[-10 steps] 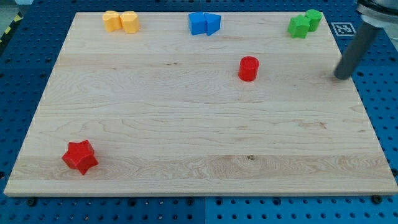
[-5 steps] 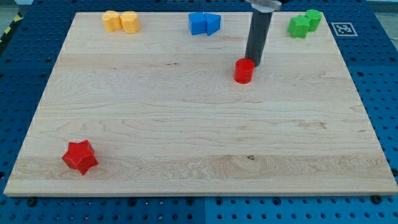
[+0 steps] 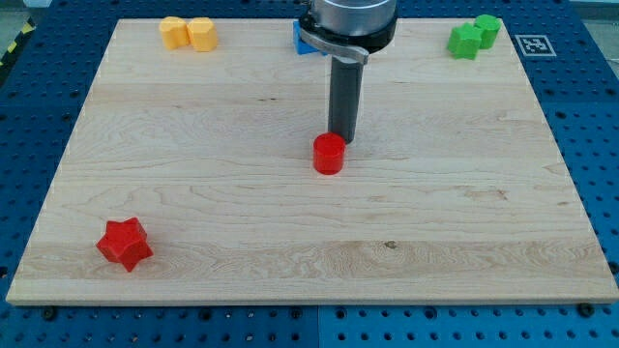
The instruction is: Slide the red circle closer to the red star
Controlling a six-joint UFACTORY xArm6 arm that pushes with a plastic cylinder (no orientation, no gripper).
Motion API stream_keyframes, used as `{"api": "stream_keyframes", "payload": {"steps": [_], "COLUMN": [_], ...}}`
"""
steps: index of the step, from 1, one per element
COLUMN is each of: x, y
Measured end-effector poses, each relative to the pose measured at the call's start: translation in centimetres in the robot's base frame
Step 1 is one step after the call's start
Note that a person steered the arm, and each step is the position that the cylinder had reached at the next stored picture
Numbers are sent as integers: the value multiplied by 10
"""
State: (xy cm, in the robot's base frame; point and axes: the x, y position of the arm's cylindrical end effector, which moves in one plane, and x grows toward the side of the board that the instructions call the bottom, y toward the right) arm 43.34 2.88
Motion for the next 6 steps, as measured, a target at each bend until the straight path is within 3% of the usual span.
{"api": "stream_keyframes", "payload": {"steps": [6], "x": [61], "y": [-15]}}
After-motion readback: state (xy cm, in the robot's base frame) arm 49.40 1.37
